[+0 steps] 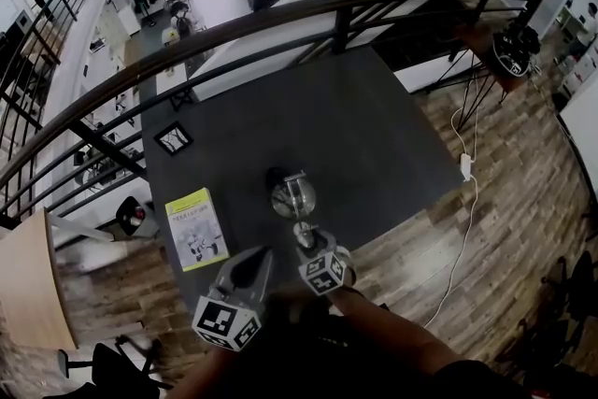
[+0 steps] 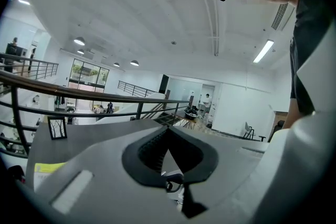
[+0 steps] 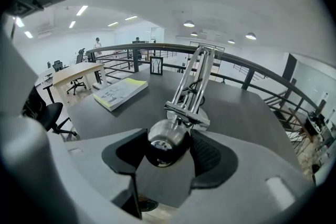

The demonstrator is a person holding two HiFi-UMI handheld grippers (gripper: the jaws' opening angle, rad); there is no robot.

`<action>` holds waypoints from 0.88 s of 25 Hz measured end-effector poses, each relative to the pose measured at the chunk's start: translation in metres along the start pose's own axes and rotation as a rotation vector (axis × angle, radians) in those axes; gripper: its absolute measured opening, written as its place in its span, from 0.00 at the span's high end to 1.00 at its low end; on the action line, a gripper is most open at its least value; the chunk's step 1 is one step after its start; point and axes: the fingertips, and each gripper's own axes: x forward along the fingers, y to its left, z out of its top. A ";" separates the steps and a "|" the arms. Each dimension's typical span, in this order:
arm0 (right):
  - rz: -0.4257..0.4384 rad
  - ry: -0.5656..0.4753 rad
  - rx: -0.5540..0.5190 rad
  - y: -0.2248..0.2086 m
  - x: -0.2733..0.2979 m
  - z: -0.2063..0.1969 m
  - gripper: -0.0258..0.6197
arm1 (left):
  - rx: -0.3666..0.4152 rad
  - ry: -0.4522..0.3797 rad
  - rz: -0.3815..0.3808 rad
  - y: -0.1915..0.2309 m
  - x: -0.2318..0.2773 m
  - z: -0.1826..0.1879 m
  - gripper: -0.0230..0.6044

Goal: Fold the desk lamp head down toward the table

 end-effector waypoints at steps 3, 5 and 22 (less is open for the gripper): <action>-0.003 0.009 -0.012 -0.001 0.005 0.001 0.57 | 0.000 0.000 0.006 0.002 0.000 0.004 0.96; -0.002 0.013 -0.018 -0.002 0.010 0.000 0.57 | -0.001 0.004 0.012 0.003 0.001 0.006 0.96; -0.021 0.044 -0.061 -0.003 0.013 -0.003 0.56 | 0.009 -0.004 -0.021 0.004 -0.012 0.010 0.96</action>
